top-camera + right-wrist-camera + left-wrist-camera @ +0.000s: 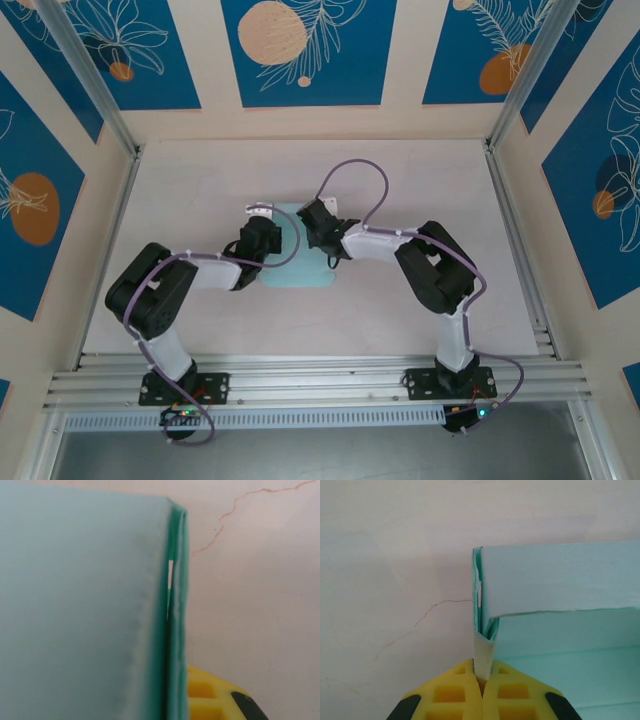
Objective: Fold the paper box
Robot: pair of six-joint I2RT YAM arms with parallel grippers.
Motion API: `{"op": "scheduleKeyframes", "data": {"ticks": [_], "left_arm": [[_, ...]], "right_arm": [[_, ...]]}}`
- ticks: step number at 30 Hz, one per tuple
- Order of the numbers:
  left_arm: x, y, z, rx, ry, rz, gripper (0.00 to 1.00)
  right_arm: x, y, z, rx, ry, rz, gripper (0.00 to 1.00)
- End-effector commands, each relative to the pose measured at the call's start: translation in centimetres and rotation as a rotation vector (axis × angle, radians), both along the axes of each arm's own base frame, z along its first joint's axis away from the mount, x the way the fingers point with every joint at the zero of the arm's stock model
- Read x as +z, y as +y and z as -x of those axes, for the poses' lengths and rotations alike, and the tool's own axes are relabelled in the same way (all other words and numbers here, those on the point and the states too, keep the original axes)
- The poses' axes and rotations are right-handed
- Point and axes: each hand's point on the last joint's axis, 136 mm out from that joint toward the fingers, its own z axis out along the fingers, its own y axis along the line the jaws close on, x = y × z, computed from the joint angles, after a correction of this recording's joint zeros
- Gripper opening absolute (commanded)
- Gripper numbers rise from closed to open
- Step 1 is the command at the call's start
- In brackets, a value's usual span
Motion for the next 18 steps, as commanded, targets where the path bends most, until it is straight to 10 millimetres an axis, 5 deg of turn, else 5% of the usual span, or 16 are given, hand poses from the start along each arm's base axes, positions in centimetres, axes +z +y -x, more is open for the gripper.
{"op": "scheduleKeyframes", "data": {"ticks": [1, 7, 18], "left_arm": [[0.3, 0.4, 0.5, 0.049, 0.023, 0.043, 0.0], [0.4, 4.6, 0.8, 0.317, -0.017, 0.076, 0.0], [0.4, 10.2, 3.7, 0.715, -0.036, 0.13, 0.0]], "right_arm": [[-1.3, -1.0, 0.0, -0.045, 0.027, 0.089, 0.01], [-1.1, -3.4, 1.1, -0.198, 0.029, 0.181, 0.0], [-0.6, -2.8, 4.0, -0.259, 0.03, 0.211, 0.0]]}}
